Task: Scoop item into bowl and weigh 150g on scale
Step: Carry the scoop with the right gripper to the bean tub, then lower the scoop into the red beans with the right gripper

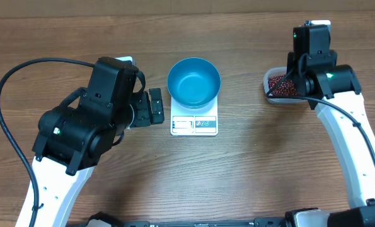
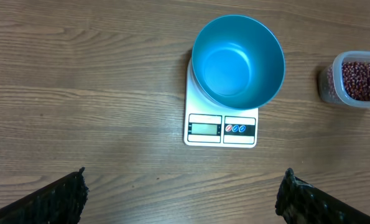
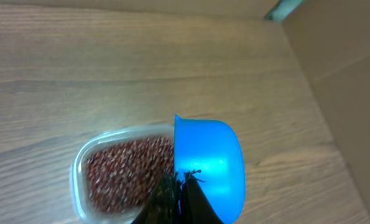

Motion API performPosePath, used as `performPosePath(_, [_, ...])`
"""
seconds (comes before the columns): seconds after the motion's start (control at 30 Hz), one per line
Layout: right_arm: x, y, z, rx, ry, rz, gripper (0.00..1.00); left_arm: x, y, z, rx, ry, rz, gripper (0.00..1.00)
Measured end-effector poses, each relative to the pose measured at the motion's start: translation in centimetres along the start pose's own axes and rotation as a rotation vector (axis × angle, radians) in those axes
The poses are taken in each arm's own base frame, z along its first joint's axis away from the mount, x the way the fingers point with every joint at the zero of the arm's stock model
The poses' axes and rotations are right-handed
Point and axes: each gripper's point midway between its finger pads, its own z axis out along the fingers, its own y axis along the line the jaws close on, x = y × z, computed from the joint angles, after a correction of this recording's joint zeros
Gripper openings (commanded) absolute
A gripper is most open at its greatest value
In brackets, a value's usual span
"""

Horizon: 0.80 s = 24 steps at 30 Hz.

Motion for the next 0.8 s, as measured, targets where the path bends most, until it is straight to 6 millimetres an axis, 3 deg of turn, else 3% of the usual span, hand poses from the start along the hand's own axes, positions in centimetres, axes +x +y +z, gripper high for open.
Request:
performPosePath(0.37, [1.3, 1.7, 3.6, 0.021, 0.070, -0.128, 0.04, 0.0, 0.0, 0.0, 0.000, 0.000, 0.000, 1.00])
performPosePath(0.6, [2.2, 2.3, 4.8, 0.022, 0.109, -0.154, 0.04, 0.0, 0.0, 0.0, 0.000, 0.001, 0.000, 1.00])
performPosePath(0.8, [4.8, 4.3, 8.2, 0.017, 0.205, -0.211, 0.04, 0.0, 0.0, 0.0, 0.000, 0.000, 0.000, 1.00])
